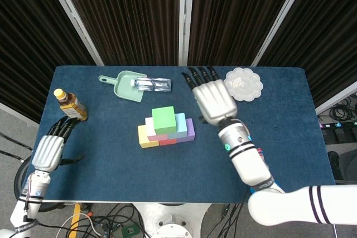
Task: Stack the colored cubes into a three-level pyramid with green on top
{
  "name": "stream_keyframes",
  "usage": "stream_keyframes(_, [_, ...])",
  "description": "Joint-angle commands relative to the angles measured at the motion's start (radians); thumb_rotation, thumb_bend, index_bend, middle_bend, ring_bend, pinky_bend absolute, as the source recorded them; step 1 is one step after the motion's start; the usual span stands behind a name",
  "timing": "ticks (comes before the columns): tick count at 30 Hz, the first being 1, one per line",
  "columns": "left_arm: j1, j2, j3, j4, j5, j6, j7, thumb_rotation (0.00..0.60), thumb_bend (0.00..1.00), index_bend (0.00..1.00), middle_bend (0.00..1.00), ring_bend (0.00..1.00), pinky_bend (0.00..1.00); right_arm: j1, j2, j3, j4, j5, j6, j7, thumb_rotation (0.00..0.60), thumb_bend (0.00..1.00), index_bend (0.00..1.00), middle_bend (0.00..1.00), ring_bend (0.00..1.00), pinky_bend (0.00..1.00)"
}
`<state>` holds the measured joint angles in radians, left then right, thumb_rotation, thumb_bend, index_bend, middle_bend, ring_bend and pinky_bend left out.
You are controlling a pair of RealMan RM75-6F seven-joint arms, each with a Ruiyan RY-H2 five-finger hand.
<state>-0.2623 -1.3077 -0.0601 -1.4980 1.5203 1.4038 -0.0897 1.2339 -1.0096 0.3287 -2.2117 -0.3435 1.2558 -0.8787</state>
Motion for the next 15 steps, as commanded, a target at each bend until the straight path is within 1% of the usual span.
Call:
stream_keyframes(1, [0.006,0.014,-0.005,-0.024,0.009,0.023,0.040,0.600,0.04,0.11,0.09,0.00,0.14,-0.451,0.094,-0.326,-0.021,-0.665,0.216,0.268,0.600,0.00,0.00,0.00,0.00,0.00])
stream_keyframes(3, [0.013,0.018,-0.007,-0.041,0.011,0.039,0.074,0.600,0.04,0.11,0.09,0.00,0.14,-0.556,0.081,-0.397,0.047,-0.800,0.272,0.344,0.600,0.00,0.00,0.00,0.00,0.00])
stream_keyframes(5, [0.016,0.022,-0.003,-0.056,0.012,0.040,0.105,0.600,0.03,0.11,0.08,0.00,0.14,-0.645,0.067,-0.442,0.115,-0.890,0.325,0.421,0.600,0.00,0.00,0.00,0.00,0.00])
stream_keyframes(6, [0.018,0.024,-0.001,-0.065,0.008,0.037,0.118,0.600,0.03,0.11,0.07,0.00,0.14,-0.677,0.060,-0.454,0.147,-0.921,0.348,0.449,0.600,0.00,0.00,0.00,0.00,0.00])
stream_keyframes(9, [0.019,0.024,0.002,-0.085,-0.007,0.024,0.168,0.600,0.03,0.11,0.06,0.00,0.14,-0.767,0.026,-0.479,0.254,-1.001,0.411,0.514,0.600,0.00,0.00,0.00,0.00,0.00])
stream_keyframes(11, [0.022,0.018,0.002,-0.091,-0.016,0.023,0.207,0.600,0.03,0.11,0.06,0.00,0.14,-0.821,-0.006,-0.486,0.319,-1.037,0.450,0.537,0.600,0.00,0.00,0.00,0.00,0.00])
stream_keyframes(15, [0.029,0.005,0.001,-0.104,-0.029,0.029,0.241,0.600,0.03,0.11,0.06,0.00,0.14,-0.909,-0.059,-0.493,0.413,-1.080,0.497,0.602,0.600,0.00,0.00,0.00,0.00,0.00])
